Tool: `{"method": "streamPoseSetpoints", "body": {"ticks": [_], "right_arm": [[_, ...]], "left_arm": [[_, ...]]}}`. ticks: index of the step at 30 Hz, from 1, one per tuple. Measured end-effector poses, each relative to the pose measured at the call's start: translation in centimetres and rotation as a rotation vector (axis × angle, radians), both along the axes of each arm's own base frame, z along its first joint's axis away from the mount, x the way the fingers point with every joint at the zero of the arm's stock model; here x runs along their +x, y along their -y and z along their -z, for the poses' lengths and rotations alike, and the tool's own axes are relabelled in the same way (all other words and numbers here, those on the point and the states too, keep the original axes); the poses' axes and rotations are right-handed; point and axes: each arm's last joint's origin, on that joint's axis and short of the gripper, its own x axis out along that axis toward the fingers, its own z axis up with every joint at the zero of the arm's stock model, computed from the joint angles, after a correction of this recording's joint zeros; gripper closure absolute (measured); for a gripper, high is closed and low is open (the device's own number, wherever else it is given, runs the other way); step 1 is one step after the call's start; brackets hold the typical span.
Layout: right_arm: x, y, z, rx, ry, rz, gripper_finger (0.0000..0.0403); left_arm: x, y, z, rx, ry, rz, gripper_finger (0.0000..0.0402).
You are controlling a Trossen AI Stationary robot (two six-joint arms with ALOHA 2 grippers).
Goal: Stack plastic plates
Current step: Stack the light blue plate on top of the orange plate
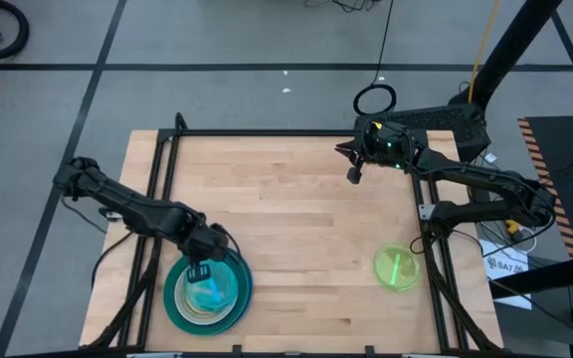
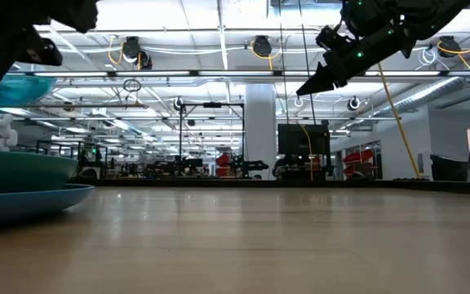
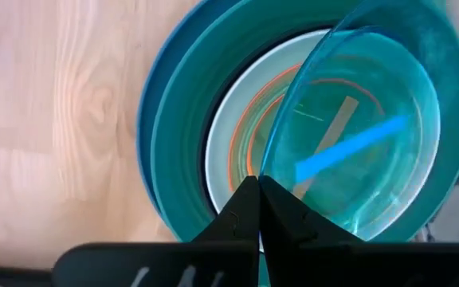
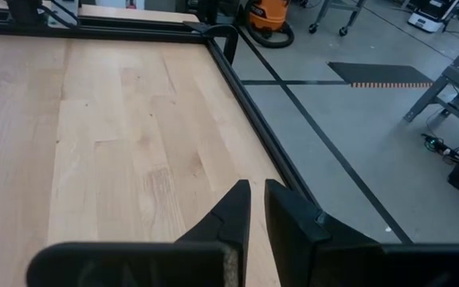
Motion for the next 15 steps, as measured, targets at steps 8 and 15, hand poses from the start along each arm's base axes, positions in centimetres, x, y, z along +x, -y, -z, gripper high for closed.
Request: {"method": "streamPoseSetpoints", "body": {"ticks": [8, 15], "right_arm": [[0.0, 0.0, 0.0, 0.0, 0.0, 0.0, 0.0369], [0.0, 0.0, 0.0, 0.0, 0.0, 0.0, 0.0369]], "left_arm": [[-2.0, -0.6, 1.0, -0.02, -0.035, -0.076, 0.0401], [-2.6, -0.3, 2.7, -0.092, -0.109, -0.104, 0.0401]]}}
